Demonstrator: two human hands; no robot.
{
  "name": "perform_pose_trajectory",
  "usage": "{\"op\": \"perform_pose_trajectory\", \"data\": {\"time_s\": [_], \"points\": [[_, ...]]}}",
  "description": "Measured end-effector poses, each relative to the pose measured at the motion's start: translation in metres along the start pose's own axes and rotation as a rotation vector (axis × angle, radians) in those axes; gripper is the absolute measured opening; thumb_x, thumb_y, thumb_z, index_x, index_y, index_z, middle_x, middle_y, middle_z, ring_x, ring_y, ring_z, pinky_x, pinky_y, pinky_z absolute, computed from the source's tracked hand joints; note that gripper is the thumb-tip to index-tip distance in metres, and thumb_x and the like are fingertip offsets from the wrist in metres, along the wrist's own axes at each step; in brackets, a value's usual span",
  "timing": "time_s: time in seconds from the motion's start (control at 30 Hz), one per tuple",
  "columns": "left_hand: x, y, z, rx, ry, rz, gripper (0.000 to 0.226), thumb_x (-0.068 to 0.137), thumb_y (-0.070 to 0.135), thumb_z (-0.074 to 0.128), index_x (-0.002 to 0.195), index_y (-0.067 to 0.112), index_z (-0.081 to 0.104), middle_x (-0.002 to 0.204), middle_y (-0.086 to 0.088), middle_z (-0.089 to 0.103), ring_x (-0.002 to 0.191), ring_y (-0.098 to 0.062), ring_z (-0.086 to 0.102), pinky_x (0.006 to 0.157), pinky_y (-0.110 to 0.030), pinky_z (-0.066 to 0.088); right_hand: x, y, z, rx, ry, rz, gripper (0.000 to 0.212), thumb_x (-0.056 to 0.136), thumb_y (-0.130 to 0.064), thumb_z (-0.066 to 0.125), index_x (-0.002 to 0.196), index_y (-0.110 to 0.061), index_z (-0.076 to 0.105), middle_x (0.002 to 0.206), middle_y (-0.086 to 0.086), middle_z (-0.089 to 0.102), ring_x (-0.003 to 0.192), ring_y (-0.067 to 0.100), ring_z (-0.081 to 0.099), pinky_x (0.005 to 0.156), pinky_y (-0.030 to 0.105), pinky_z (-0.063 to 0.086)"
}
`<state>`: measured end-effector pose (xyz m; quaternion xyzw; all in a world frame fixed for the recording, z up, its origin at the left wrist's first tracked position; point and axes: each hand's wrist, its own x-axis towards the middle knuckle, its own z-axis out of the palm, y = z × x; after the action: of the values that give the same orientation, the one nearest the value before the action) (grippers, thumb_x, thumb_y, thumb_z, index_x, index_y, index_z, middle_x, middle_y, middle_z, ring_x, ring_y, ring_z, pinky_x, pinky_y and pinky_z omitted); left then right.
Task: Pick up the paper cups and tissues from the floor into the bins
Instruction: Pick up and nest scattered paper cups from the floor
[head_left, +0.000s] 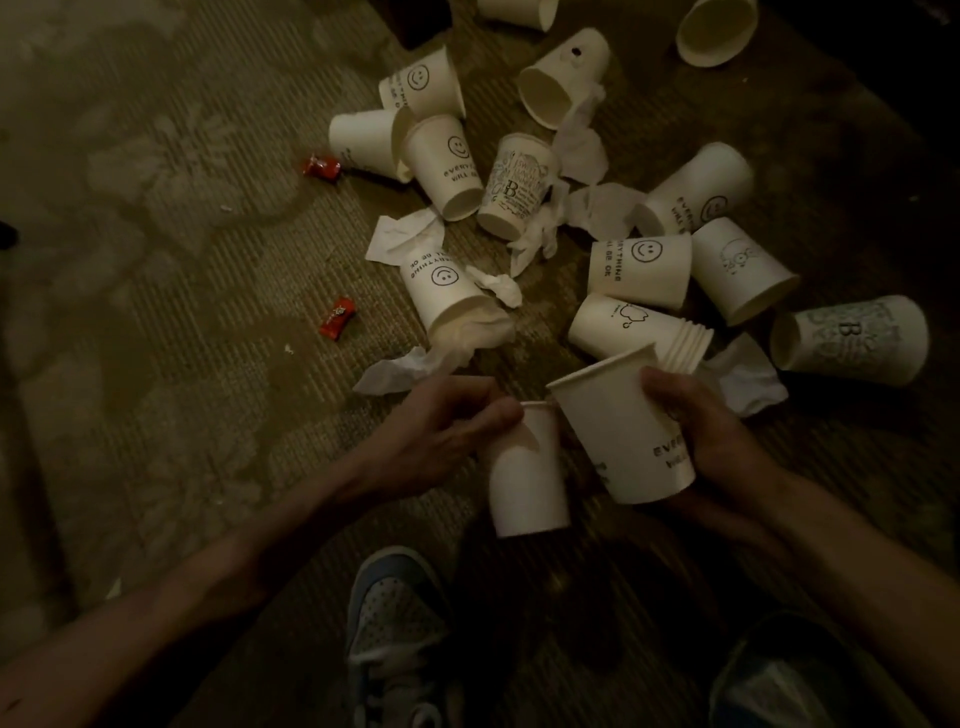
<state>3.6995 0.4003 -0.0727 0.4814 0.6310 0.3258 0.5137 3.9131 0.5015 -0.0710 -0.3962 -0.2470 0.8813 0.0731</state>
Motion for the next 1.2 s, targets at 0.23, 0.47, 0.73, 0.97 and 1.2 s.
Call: {"op": "perform_pose_trajectory", "data": {"time_s": [0.23,0.47,0.73,0.97,1.2], "points": [[0.0,0.005,0.02,-0.041,0.126,0.062,0.046,0.077,0.044,0.069,0.09,0.0,0.065,0.092,-0.01,0.068,0.088,-0.025,0.067,0.077,-0.05,0.056,0.0,0.003,0.009,0.111,-0.074,0.028,0.075,0.011,-0.045,0.097,0.078,-0.013,0.081,0.086,0.014,0.074,0.072,0.024,0.073,0.057,0.035,0.06],[0.003,-0.007,0.019,0.023,0.246,0.015,0.037,0.08,0.047,0.064,0.101,0.016,0.065,0.1,0.008,0.067,0.096,-0.007,0.065,0.082,-0.032,0.056,0.006,0.013,0.003,-0.017,0.021,0.075,0.052,0.046,-0.034,0.085,0.093,-0.013,0.075,0.081,0.012,0.07,0.064,0.022,0.067,0.052,0.033,0.055],[0.012,-0.056,-0.007,0.622,0.493,-0.177,0.038,0.093,0.038,0.06,0.122,0.012,0.057,0.118,-0.01,0.054,0.105,-0.025,0.053,0.085,-0.044,0.049,-0.002,0.022,-0.011,-0.085,0.096,0.093,0.058,0.042,-0.037,0.086,0.092,-0.011,0.071,0.073,0.009,0.071,0.058,0.019,0.067,0.049,0.031,0.055],[0.031,-0.079,-0.014,0.688,0.445,-0.253,0.037,0.092,0.032,0.066,0.118,0.007,0.062,0.111,-0.017,0.065,0.099,-0.035,0.061,0.08,-0.042,0.047,-0.022,0.015,-0.044,-0.08,0.134,0.121,0.066,0.027,-0.047,0.092,0.081,-0.012,0.08,0.08,0.014,0.073,0.064,0.022,0.07,0.06,0.034,0.058],[0.024,-0.027,0.025,0.753,0.219,0.167,0.042,0.095,0.043,0.054,0.07,0.011,0.067,0.081,-0.004,0.061,0.067,-0.018,0.057,0.059,-0.034,0.049,-0.052,0.007,-0.078,0.046,0.169,0.015,0.077,0.01,-0.051,0.095,0.079,-0.018,0.082,0.081,0.015,0.075,0.064,0.024,0.072,0.053,0.033,0.058]]}}
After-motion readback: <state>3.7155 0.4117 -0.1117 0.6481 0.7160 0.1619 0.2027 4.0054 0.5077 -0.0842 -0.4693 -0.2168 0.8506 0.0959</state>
